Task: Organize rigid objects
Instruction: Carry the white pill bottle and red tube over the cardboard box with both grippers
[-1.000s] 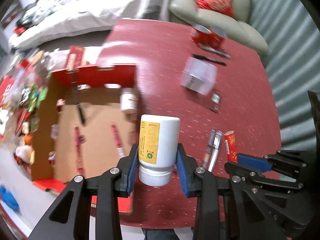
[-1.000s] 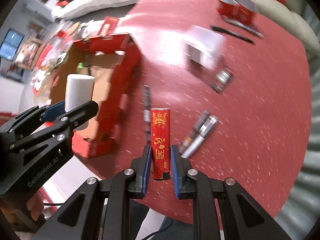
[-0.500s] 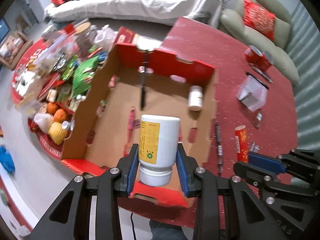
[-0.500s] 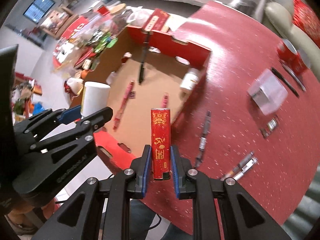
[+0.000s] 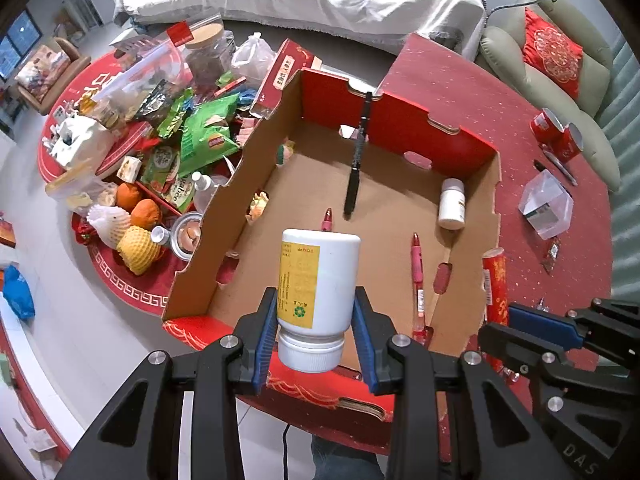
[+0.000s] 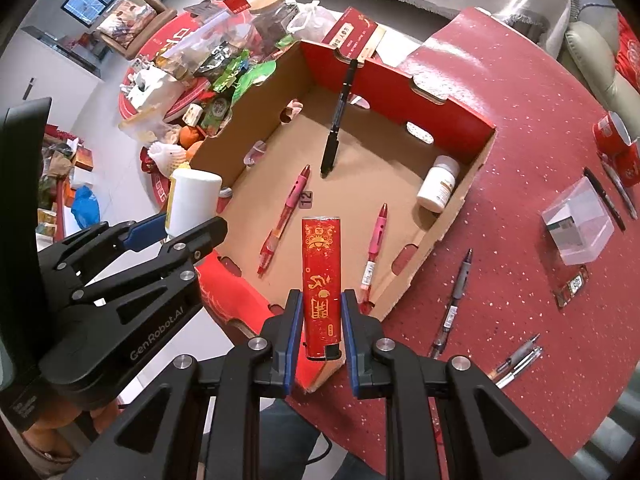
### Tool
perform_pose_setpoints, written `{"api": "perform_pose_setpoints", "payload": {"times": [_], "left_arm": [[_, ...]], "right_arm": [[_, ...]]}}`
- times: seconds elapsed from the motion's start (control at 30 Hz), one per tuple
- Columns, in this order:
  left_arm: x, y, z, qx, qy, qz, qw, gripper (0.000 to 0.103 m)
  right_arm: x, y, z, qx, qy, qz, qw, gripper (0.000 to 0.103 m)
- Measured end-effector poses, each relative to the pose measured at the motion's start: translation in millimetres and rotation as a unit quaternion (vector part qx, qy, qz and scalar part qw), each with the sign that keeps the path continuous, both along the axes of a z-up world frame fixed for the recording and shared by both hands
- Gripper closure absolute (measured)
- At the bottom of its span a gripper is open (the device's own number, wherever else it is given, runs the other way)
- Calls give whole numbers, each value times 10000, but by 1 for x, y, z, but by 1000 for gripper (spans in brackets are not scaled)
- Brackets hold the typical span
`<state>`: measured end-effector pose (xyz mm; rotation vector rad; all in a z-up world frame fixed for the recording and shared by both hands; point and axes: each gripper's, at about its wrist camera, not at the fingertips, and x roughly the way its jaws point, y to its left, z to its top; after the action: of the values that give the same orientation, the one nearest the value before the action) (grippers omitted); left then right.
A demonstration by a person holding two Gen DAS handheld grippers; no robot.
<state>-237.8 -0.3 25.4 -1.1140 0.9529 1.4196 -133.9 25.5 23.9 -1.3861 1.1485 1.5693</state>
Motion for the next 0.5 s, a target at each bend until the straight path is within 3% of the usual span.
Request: {"api": "perform_pose_setpoints", "payload": {"times": [0.5], "left_arm": [[-8, 38, -22, -123, 90, -66, 9999, 65]], "right_arm": [[-11, 33, -28, -181, -232, -244, 9993, 83]]}}
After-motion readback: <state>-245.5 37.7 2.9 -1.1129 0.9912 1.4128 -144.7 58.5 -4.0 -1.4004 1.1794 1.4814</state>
